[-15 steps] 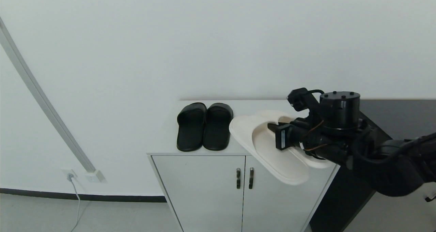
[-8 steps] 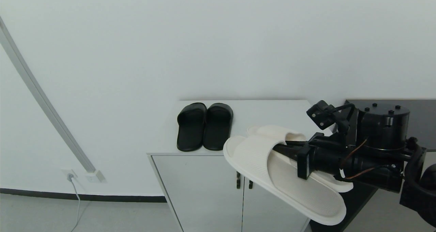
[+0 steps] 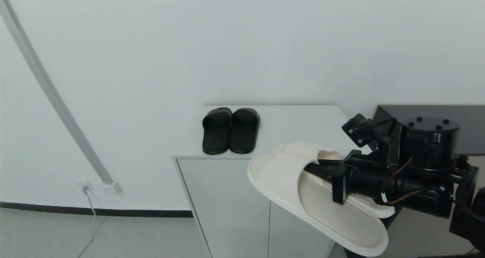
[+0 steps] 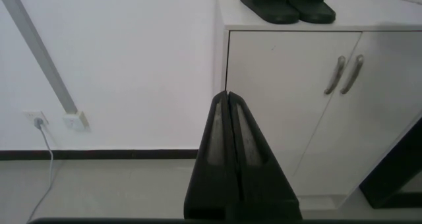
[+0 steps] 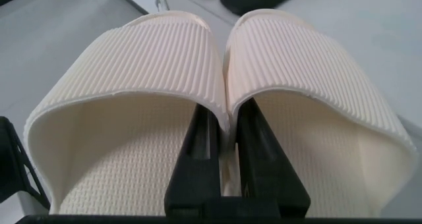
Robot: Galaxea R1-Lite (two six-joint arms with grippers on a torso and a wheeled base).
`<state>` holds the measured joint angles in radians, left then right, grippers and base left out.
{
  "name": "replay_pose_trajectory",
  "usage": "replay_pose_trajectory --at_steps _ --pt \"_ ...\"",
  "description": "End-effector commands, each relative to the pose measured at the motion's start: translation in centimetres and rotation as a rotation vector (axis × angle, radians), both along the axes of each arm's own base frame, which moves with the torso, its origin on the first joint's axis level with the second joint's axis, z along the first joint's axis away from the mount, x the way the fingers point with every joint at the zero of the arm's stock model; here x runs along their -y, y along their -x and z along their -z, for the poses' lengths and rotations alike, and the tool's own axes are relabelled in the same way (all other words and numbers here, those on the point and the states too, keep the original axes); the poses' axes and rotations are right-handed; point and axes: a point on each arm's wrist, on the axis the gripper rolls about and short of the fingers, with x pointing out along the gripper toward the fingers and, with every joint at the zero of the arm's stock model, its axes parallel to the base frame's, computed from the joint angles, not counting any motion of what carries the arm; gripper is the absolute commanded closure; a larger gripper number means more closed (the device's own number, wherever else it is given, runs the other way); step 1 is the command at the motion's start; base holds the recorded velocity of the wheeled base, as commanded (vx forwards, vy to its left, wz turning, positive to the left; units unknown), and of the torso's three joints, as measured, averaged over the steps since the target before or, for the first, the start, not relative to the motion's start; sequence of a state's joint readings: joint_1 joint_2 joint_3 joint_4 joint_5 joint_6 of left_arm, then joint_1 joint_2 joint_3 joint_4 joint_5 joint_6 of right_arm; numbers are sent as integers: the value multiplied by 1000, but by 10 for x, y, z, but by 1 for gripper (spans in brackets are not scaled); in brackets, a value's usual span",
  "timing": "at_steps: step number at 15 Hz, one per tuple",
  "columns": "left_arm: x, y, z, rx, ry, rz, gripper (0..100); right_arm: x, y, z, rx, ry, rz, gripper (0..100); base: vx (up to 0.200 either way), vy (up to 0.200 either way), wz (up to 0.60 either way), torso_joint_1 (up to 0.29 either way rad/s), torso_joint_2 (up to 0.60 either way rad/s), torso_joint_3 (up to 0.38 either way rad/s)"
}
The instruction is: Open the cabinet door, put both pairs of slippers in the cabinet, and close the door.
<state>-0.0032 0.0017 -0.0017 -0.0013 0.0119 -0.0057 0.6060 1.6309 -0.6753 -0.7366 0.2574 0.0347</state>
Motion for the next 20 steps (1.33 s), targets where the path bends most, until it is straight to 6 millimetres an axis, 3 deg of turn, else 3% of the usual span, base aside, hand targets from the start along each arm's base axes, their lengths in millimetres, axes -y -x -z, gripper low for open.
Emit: replay_pose_trajectory --at_steps 1,20 --pt "0 0 0 0 0 0 100 -1 -1 4 -7 10 -1 100 -200 0 0 -2 7 2" --pt "0 0 0 0 0 -2 100 1 3 11 -23 28 -6 100 0 0 0 -17 38 22"
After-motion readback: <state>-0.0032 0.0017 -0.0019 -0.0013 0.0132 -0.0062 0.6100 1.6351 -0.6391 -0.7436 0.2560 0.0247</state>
